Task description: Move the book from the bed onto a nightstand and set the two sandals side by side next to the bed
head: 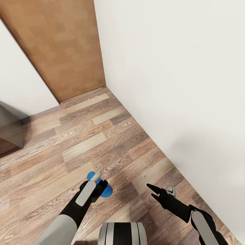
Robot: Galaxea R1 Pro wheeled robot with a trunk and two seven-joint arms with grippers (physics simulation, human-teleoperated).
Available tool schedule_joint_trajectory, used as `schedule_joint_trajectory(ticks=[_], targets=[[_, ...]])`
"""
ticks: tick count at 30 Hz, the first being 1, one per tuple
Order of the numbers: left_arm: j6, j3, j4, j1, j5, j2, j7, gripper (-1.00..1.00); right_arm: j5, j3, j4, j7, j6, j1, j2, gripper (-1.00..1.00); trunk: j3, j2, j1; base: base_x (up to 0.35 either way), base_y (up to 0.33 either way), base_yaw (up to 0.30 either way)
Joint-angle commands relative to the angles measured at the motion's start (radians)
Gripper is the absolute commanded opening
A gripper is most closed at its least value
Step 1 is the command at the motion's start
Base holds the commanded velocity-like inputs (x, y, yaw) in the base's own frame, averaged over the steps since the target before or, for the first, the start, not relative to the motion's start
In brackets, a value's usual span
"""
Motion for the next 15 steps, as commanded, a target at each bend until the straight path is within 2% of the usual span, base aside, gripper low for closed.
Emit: schedule_joint_trajectory(ticks=[1,10,15], targets=[[0.002,-0.002,-0.001,0.000,0.005,0.000,0.007,1.00,0.000,-0.002,0.000,0.003,0.006,0.000,0.000,1.00,-0.001,0.000,0.000,0.000,0.000,0.000],[0.002,-0.004,-0.001,0.000,0.004,0.001,0.005,1.00,0.000,-0.002,0.000,0.003,0.006,-0.001,0.001,1.00,-0.001,0.000,0.000,0.004,-0.006,0.000],[0.002,-0.004,-0.001,0.000,0.004,0.001,0.005,1.00,0.000,-0.002,0.000,0.003,0.006,-0.001,0.002,1.00,-0.001,0.000,0.000,0.116,-0.114,0.000]])
